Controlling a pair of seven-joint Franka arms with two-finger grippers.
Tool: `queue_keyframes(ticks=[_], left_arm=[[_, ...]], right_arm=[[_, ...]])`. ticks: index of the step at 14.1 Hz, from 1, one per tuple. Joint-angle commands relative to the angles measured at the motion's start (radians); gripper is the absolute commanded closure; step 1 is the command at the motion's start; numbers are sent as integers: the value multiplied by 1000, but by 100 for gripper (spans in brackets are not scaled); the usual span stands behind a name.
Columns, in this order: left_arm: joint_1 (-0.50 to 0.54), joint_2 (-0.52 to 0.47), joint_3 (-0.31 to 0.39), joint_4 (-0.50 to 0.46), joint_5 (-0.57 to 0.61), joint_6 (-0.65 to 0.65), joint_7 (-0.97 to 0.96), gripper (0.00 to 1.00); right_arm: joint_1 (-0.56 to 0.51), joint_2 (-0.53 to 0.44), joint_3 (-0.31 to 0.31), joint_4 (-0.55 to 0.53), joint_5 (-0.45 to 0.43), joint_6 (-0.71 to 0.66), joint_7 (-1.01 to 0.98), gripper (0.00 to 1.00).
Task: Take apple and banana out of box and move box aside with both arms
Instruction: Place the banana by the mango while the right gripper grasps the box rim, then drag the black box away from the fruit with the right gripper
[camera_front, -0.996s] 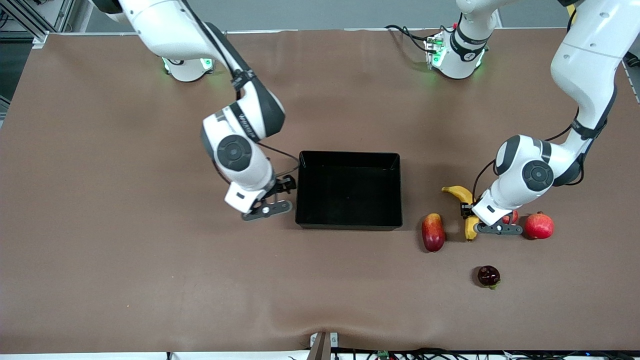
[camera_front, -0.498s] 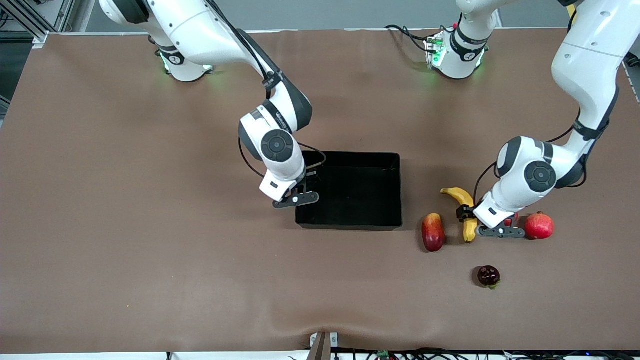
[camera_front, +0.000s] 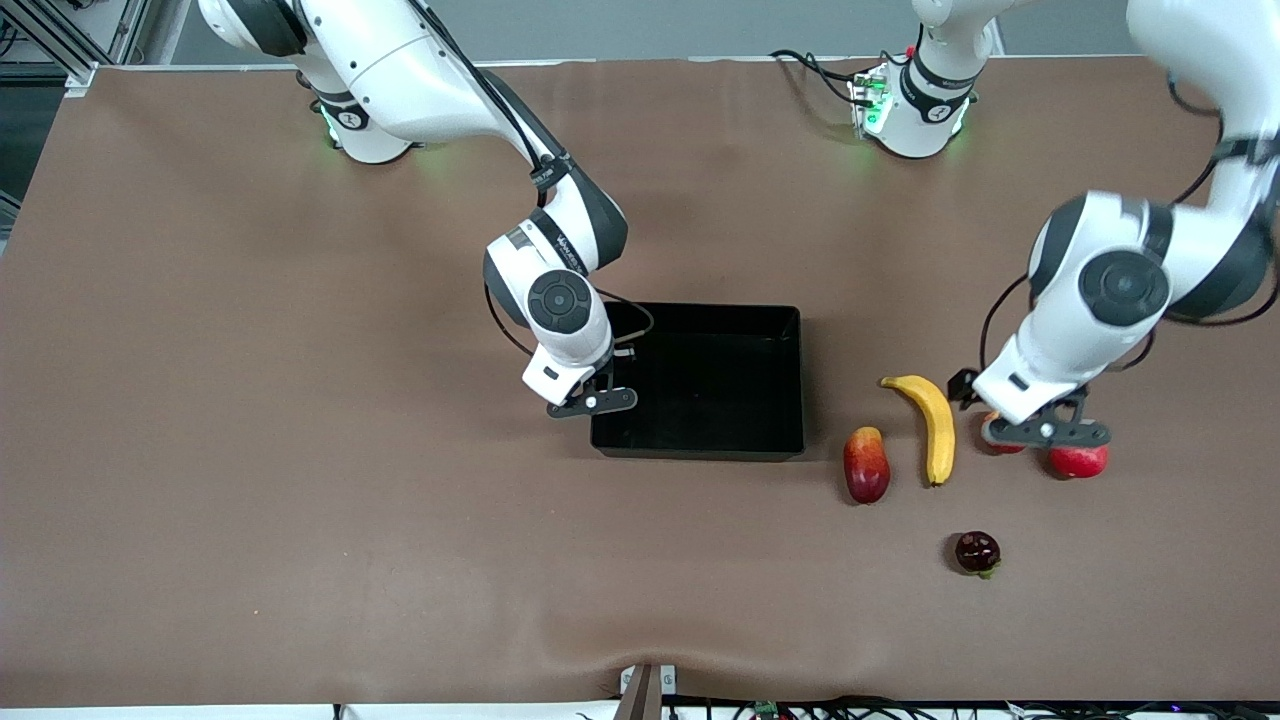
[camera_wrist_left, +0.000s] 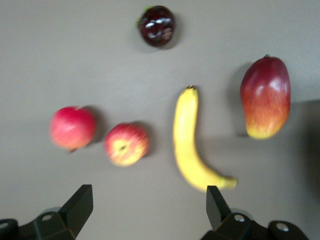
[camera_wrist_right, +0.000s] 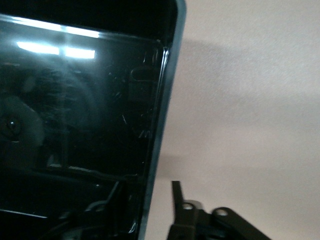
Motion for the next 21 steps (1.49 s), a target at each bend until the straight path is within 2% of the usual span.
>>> queue_keyframes(ticks=[1,4,6,11,14,16,18,21], left_arm=[[1,-1,-8,154,-25,-183,4,0],[-3,-2,-10,321,-51,-350,2,0],[4,-9,-10,390,-111,-426,4,0],[11,-125,-2,404,-171,-486,23,0],[46,-166,-2,404,-232,-493,74,0],[70,-203,6,395,-275,-493,99,0],[2,-219,74,394,-280,-521,100,0],[-202,-252,281,389,-293,-570,100,0]], right_arm=[[14,5,-6,17,14,-14,22,100],[-9,-12,-9,22,14,-17,11,100],[-24,-39,-12,25,11,-63,7,100],[-119,-172,-16,11,11,-98,5,100],[-213,-231,-16,-1,11,-166,-1,100],[-317,-251,-15,-1,12,-198,-120,100],[-446,-251,-13,-1,14,-218,-247,100],[-642,-246,-13,-3,12,-272,-432,100]])
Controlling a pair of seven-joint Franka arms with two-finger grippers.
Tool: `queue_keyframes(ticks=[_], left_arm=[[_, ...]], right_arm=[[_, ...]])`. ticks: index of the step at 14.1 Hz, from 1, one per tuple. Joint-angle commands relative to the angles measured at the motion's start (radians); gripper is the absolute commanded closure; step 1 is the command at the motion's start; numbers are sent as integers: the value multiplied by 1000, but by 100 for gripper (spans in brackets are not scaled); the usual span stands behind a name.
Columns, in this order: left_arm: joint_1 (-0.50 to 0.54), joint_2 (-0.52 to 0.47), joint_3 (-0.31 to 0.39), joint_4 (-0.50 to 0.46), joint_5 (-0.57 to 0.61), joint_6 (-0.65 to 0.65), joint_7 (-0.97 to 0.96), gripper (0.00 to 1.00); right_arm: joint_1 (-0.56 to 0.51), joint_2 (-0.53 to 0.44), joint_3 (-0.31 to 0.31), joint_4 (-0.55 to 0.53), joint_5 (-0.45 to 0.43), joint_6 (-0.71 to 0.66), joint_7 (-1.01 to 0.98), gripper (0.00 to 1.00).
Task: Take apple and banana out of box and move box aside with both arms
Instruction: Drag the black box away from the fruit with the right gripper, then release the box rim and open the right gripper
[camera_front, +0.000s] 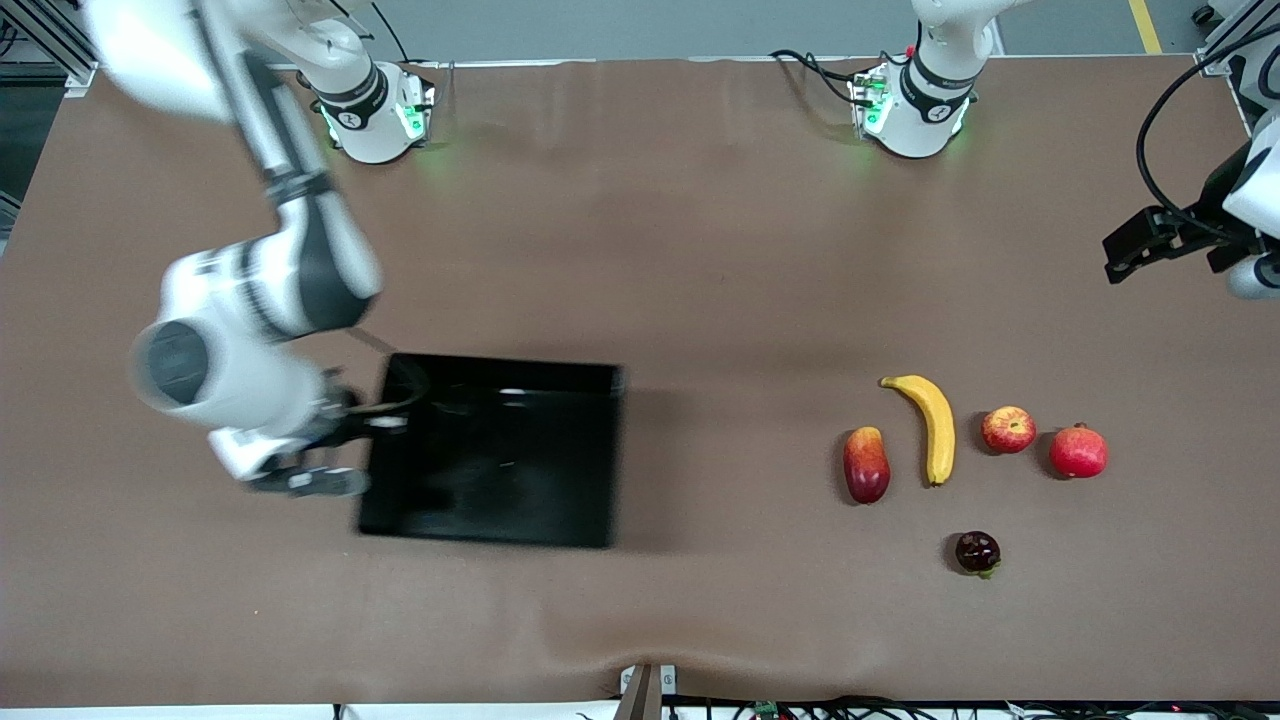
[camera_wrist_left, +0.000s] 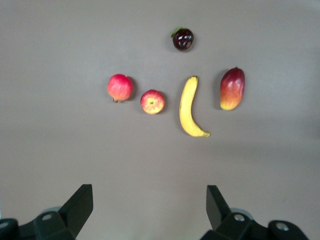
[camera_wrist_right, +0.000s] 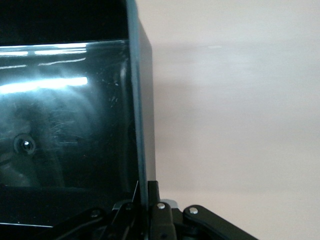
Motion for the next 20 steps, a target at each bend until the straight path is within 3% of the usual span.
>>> queue_keyframes(ticks=[1,5,8,14,20], left_arm=[[-160,-52,167,-24,-30,-34,15,0],[-258,-104,299,-73,-78,-51,15,0],[-260,-112,301,-74,-78,-54,15,0],[-220,-121,275,-84,-86,-65,17,0],[-218,-144,278,-120,-86,-48,23,0]], right_arm=[[-176,-24,29,-20,13,-36,-156,100],[-380,-7,29,-52,13,-38,-370,100],[-475,33,29,-63,11,-30,-442,100],[-541,117,27,-63,-1,40,-465,100],[-535,145,27,-59,-42,102,-551,100]])
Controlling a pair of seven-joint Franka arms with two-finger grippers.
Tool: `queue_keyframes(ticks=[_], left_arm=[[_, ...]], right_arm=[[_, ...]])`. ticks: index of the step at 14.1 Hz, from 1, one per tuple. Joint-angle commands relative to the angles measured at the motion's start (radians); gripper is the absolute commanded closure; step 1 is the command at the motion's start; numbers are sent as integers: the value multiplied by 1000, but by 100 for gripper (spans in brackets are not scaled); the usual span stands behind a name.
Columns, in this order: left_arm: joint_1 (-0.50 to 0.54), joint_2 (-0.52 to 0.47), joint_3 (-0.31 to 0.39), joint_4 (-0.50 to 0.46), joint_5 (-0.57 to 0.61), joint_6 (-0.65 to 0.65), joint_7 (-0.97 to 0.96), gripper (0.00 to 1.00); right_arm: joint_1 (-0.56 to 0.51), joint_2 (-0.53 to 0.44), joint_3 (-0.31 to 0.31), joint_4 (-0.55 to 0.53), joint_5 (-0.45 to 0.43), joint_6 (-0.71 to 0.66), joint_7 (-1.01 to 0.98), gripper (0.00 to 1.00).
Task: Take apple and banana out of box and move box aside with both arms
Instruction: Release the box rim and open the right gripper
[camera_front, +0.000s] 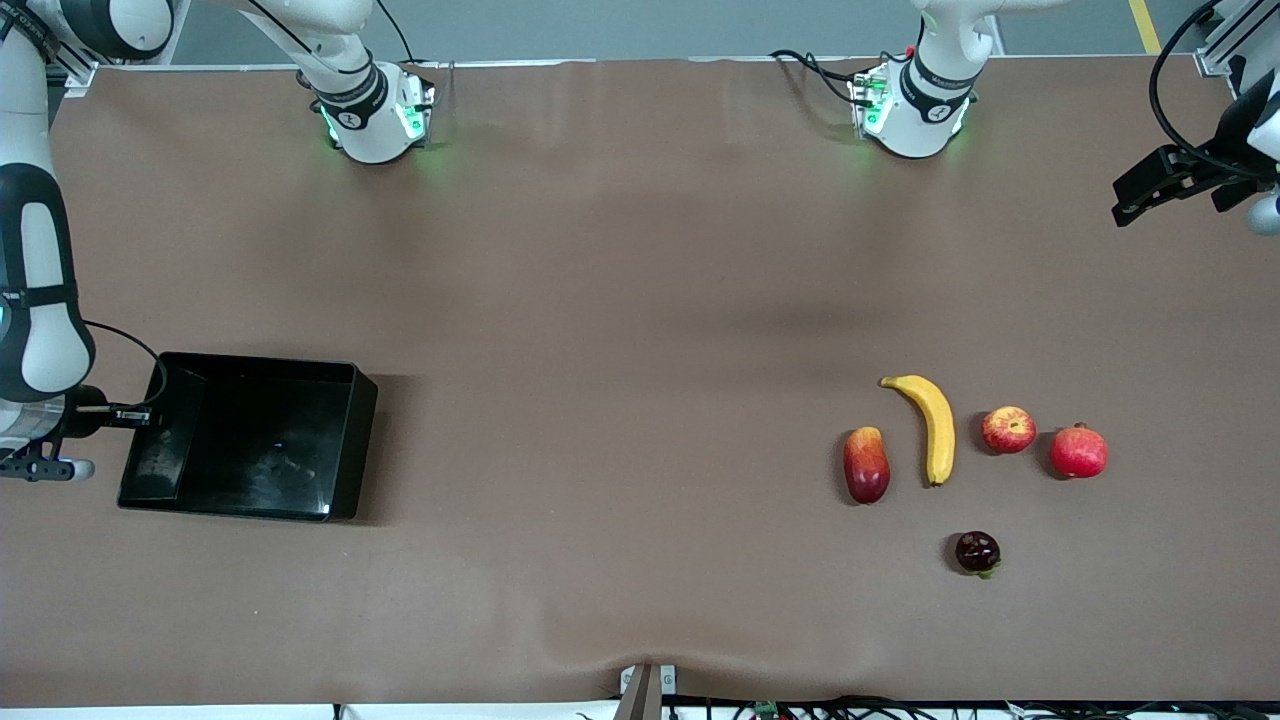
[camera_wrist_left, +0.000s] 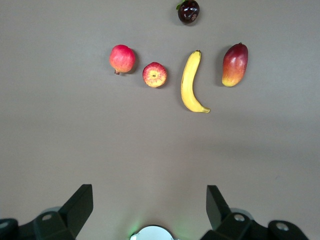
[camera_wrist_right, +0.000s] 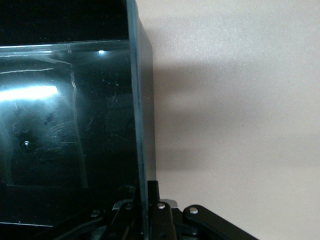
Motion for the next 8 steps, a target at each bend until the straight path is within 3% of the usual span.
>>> queue_keyframes(ticks=[1,3,5,8], left_arm=[[16,-38,-5,-36,-23,13,24,0],[18,-41,-5,-51,-23,40,27,0],[16,-42,-5,-64,-23,71,39,0],[15,-32,-4,-59,-21,74,45,0]], right_arm=[[-17,-10,23,13,-33,-10,-22,93],[-22,-11,23,13,-33,-13,-22,36],[-23,-11,23,15,-31,-10,-13,0],[-20,-19,25,27,-30,-15,-19,0]])
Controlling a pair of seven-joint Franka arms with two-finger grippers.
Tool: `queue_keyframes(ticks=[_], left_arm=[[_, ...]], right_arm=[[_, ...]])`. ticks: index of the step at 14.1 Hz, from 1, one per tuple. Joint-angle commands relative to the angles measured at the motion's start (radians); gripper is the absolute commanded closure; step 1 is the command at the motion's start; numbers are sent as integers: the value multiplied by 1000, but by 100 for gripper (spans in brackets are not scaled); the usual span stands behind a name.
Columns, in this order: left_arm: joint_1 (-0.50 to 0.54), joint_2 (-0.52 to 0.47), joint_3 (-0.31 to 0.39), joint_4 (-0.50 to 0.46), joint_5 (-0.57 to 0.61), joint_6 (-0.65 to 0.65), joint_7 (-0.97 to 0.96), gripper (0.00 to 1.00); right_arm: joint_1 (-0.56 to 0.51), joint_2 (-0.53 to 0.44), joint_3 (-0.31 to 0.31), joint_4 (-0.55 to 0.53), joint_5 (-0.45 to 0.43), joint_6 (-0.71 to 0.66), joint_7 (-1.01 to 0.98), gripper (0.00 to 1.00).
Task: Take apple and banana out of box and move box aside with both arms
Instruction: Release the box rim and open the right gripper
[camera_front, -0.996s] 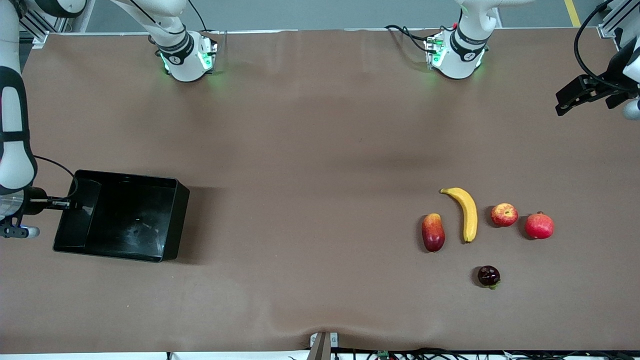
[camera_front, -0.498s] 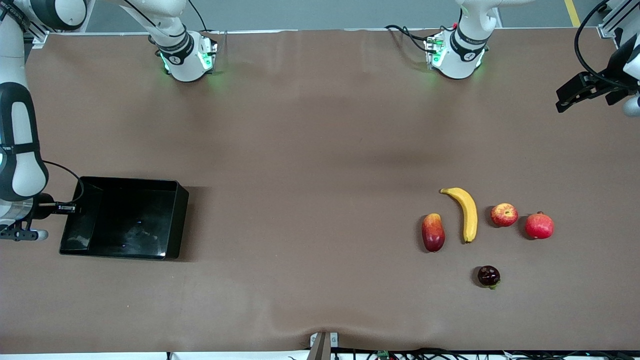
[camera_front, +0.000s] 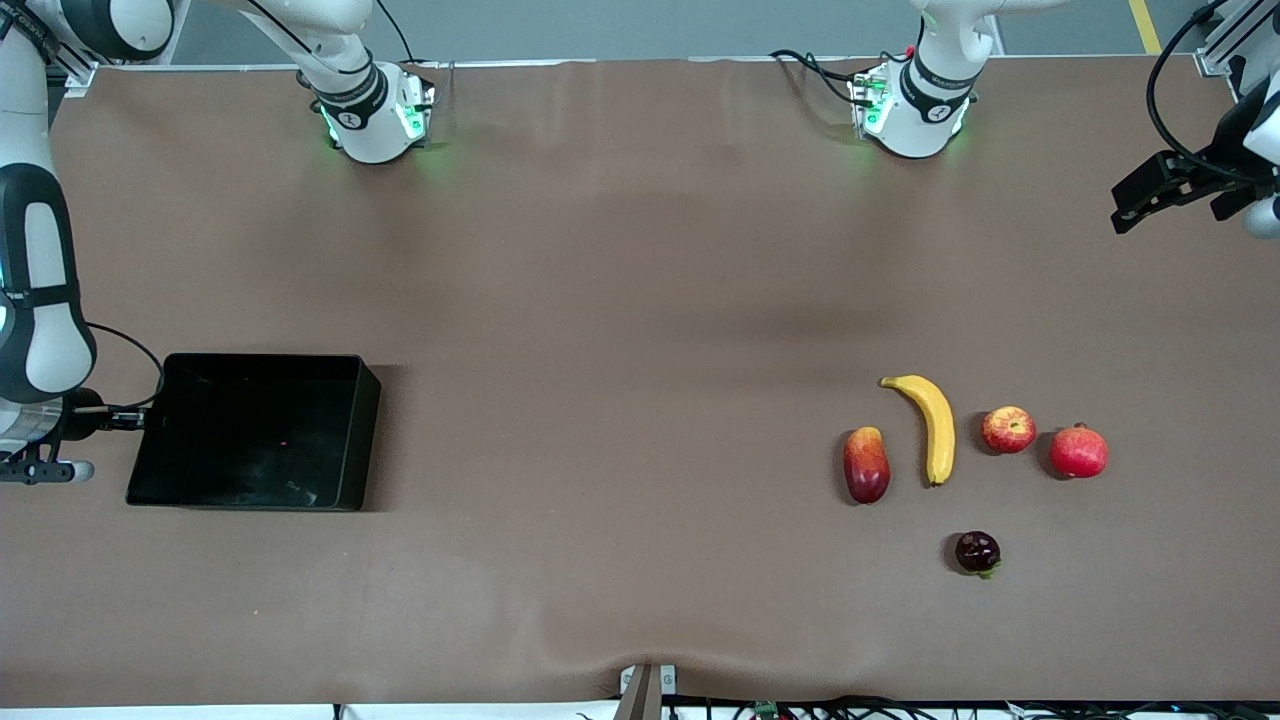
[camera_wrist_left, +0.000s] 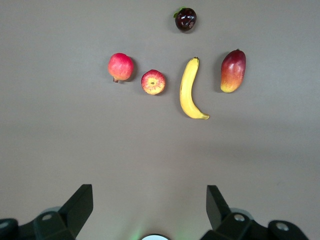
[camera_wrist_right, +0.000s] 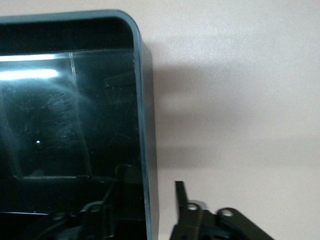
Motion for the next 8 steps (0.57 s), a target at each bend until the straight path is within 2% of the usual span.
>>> queue_keyframes(ticks=[1,3,8], left_arm=[[14,-23,-1,-24,-21,18,38,0],[16,-23,1,-24,-38,18,61,0],[17,-25,2,-17,-53,11,62,0]], right_arm=[[-20,-22,21,25,-4,-16,-14,0],[-6,-40,22,59,-4,-19,-15,0],[98,-195,25,60,-1,-73,90,0]])
